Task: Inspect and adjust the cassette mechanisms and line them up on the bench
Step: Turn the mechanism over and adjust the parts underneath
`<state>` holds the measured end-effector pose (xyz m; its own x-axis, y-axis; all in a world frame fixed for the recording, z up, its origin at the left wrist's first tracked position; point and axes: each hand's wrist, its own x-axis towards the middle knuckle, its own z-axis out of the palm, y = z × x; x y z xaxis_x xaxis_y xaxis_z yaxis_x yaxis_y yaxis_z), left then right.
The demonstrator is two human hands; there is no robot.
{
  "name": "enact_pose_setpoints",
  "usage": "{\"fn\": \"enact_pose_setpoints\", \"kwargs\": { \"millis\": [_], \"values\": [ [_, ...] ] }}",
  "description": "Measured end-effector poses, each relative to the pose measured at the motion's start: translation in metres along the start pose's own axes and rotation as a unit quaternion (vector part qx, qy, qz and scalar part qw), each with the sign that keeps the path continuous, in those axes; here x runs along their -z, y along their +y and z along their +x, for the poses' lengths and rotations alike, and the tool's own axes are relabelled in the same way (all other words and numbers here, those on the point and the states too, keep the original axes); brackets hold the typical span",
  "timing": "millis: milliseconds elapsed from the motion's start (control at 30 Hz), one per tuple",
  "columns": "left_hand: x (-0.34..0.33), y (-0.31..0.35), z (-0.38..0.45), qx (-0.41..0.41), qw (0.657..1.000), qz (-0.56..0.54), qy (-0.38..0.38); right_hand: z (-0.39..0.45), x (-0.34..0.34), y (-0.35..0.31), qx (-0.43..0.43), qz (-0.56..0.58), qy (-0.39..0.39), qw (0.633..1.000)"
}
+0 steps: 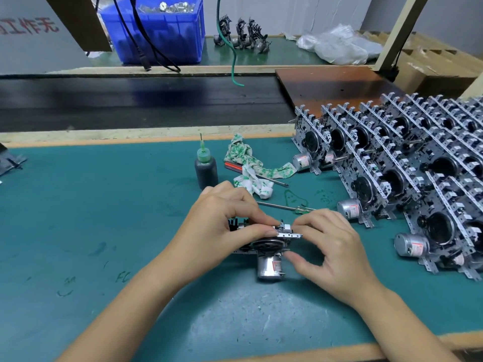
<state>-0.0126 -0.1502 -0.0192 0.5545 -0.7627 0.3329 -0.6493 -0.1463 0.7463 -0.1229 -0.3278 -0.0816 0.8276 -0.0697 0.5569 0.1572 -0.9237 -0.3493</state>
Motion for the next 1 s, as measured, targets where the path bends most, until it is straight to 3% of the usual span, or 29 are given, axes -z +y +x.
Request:
{"fn": "enact_pose_setpoints", "kwargs": {
  "millis": [167, 300, 433, 833, 1000],
  "values": [
    [-0.001, -0.001, 0.001, 0.001, 1.0, 0.002, 0.008, 0.002, 0.001, 0.0, -0.011, 0.012, -0.035, 0.999],
    [0.0, 0.0, 0.0, 0.005, 1.0, -0.002, 0.007, 0.006, -0.001, -0.009, -0.118, 0.201, -0.074, 0.97],
    [0.0, 0.0, 0.0, 0.006, 1.0, -0.01, 0.005, 0.015, -0.007, -0.016, -0.138, 0.308, -0.088, 0.937],
    [0.0, 0.001, 0.0, -0.003, 1.0, -0.008, 0.008, 0.016, -0.013, -0.013, -0.176, 0.417, -0.089, 0.887],
    [0.0, 0.001, 0.003, -0.003, 1.0, -0.018, 0.002, 0.017, -0.012, -0.012, -0.174, 0.424, -0.094, 0.884]
  ]
}}
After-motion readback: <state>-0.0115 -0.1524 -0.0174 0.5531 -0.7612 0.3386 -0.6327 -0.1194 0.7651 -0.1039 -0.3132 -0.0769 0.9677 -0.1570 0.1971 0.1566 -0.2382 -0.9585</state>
